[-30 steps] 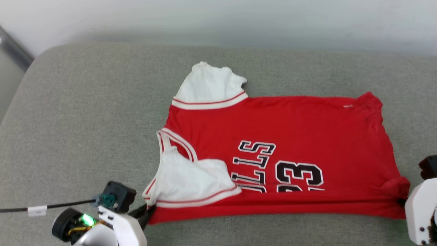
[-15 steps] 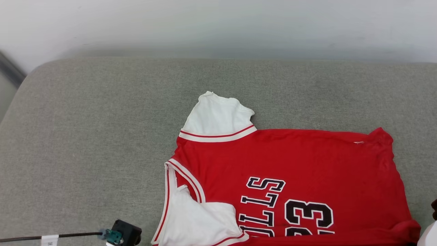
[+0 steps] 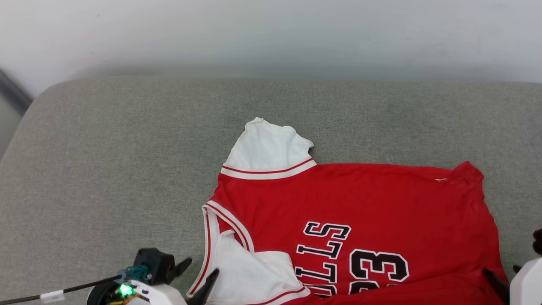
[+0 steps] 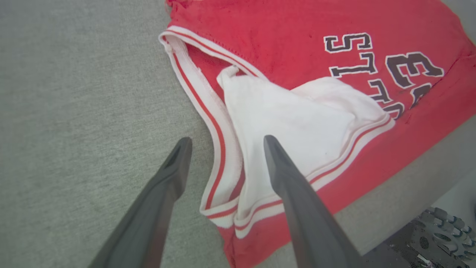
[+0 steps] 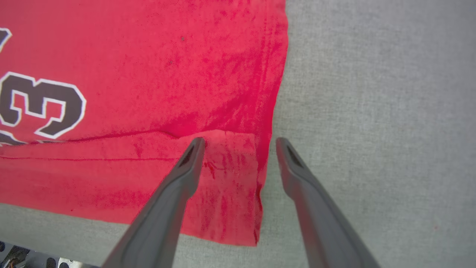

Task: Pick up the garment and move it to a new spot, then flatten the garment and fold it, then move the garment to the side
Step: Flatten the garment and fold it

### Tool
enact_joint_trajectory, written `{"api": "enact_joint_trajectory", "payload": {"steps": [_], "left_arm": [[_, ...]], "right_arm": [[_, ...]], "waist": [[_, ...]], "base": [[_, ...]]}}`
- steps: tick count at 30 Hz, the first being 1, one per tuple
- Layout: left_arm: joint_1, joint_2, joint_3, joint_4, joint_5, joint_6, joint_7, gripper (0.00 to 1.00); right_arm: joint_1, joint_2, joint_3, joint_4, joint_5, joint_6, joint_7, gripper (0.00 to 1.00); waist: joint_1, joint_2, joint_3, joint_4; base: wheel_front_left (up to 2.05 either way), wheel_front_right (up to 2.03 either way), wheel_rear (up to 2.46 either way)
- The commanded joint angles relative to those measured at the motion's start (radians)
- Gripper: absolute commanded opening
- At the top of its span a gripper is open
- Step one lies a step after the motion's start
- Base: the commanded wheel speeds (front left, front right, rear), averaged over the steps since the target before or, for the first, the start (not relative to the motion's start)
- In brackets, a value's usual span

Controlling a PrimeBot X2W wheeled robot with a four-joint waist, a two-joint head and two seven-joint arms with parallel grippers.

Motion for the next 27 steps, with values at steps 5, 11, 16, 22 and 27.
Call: {"api": "enact_joint_trajectory", "payload": {"steps": [5, 11, 16, 22, 27], "left_arm": [[-0.034, -0.032, 0.067, -0.010, 0.031, 0.017, -0.148, 1.00], [-0.048, -0.065, 0.151, -0.004, 0.110, 0.064, -0.325, 1.00], [-0.012, -0.137, 0.274, -0.038, 0.149, 0.083, -0.350, 1.00], [0.036, -0.215, 0.419, -0.064, 0.237, 0.023, -0.350, 1.00], [0.004, -0.223, 0.475, -0.038, 0.270, -0.049, -0.350, 1.00]], "right_arm": [[-0.048, -0.001, -0.027, -0.053, -0.001, -0.001, -0.112, 1.00], [-0.092, 0.040, -0.043, -0.123, -0.027, -0.001, -0.313, 1.00], [-0.086, 0.097, -0.052, -0.172, -0.089, -0.001, -0.496, 1.00], [-0.072, 0.209, -0.083, -0.195, -0.133, -0.001, -0.674, 1.00], [-0.092, 0.283, -0.079, -0.201, -0.155, -0.001, -0.754, 1.00]], "waist": [[-0.0001, 0.0000, -0.025, 0.001], [-0.0001, 0.0000, -0.038, -0.007], [-0.0001, 0.0000, -0.037, -0.014], [-0.0001, 0.0000, -0.016, -0.033], [-0.0001, 0.0000, 0.026, -0.065]], "base": [[0.00, 0.00, 0.00], [0.00, 0.00, 0.00], [0.00, 0.00, 0.00], [0.00, 0.00, 0.00], [0.00, 0.00, 0.00]]}}
